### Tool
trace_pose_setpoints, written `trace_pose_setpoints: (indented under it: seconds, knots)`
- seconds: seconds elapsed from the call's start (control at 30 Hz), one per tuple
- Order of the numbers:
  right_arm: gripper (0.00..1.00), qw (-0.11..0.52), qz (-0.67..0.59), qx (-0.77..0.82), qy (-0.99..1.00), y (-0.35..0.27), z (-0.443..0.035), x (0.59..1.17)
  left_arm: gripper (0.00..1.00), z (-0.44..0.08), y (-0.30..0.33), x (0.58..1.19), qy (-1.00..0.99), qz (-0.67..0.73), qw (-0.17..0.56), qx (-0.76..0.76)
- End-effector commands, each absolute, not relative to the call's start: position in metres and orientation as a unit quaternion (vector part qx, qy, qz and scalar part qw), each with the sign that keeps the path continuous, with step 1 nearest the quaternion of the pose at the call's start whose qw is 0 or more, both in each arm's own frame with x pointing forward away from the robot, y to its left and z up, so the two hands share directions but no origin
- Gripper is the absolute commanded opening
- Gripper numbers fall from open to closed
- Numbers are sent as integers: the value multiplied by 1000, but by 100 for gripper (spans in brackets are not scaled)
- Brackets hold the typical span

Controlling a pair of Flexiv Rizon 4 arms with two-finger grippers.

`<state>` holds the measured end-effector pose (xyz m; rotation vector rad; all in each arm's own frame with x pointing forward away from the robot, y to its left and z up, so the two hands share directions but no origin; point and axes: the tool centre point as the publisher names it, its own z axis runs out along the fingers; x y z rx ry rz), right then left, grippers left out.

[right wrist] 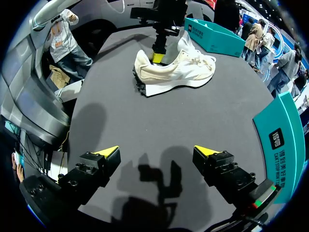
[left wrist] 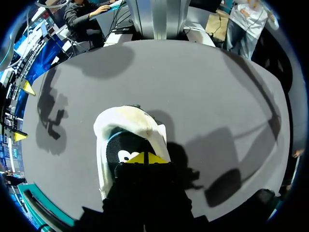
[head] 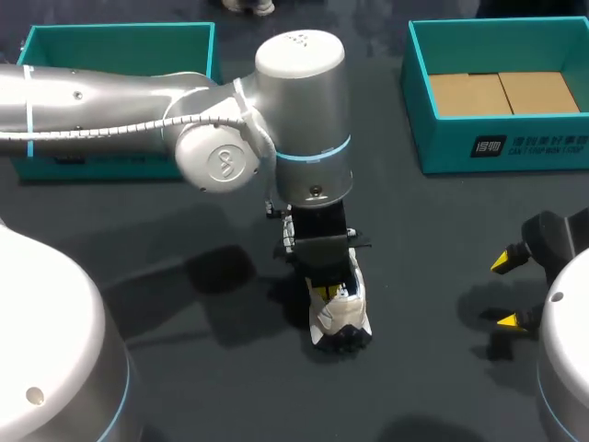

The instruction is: Take the shoe out of the shoebox, open the shoe tongue, remove and reinsert the insole, then place the shoe into the shoebox

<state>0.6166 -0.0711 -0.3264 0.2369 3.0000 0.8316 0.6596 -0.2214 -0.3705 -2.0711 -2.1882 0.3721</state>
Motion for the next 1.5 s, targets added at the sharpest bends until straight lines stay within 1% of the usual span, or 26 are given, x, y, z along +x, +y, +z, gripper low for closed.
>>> trace_pose_setpoints:
  seconds: [0.03, 0.27, 0.4, 0.53, 0.67, 0.87, 0.97, 1.23, 1.5]
  knots:
    - [100, 11, 266, 76, 961, -72, -325, 614, 0, -389, -231, 660, -721, 117, 58, -680]
    - [100, 11, 266, 76, 961, -72, -325, 614, 0, -363, -235, 659, -720, 146, 18, -679]
    - [100, 11, 266, 76, 961, -72, -325, 614, 0, -358, -248, 654, -718, 160, 3, -678]
    - [100, 11, 266, 76, 961, -72, -325, 614, 0, -365, -260, 650, -720, 179, -2, -671]
    - [100, 11, 266, 76, 961, -72, -325, 614, 0, -383, -265, 650, -722, 178, -1, -668]
    - [100, 11, 266, 76, 961, -72, -325, 614, 0, -407, -259, 658, -734, 161, 7, -660]
    - [100, 11, 266, 76, 961, -72, -325, 614, 0, -410, -252, 663, -737, 155, 12, -658]
    - [100, 11, 266, 76, 961, -72, -325, 614, 0, -380, -245, 668, -726, 131, 6, -675]
    - [100, 11, 266, 76, 961, -72, -325, 614, 0, -366, -242, 658, -724, 100, 29, -682]
